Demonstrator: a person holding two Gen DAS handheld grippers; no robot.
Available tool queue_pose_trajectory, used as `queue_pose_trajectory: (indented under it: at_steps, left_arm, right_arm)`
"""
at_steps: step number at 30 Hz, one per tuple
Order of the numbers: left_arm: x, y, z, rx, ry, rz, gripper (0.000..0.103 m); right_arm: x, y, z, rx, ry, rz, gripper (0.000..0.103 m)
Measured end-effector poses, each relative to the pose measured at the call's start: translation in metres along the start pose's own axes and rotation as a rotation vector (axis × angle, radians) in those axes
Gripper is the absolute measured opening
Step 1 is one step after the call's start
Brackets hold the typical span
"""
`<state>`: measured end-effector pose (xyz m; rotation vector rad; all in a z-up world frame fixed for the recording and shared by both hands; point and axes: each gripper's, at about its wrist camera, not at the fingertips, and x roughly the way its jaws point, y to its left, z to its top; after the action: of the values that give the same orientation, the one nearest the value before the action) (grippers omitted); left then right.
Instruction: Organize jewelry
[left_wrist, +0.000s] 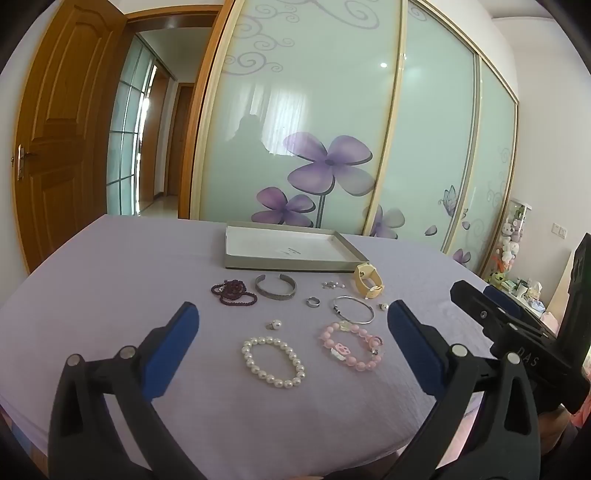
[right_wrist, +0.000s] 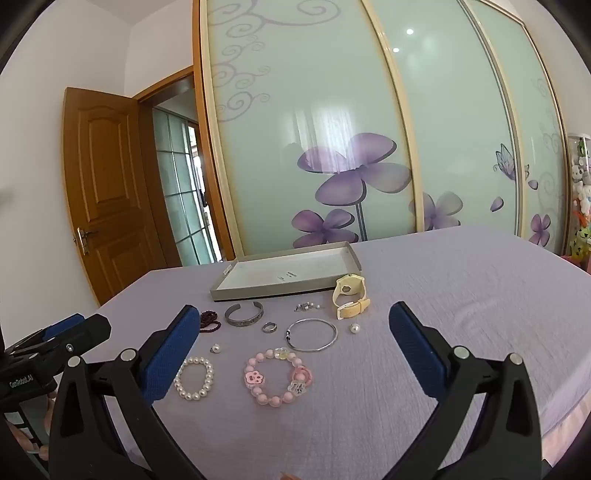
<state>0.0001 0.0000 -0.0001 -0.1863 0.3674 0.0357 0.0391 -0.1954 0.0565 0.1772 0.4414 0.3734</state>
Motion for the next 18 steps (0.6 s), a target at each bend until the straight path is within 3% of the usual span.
queue_pose_trajectory:
  at_steps: [18]
  left_arm:
    - [0.0002,0.0002,0.0000,0.000,0.001,-0.001,0.101]
  right_arm:
    - [0.0013,-0.0005,-0.0002,0.003,0.001,0.001,0.102]
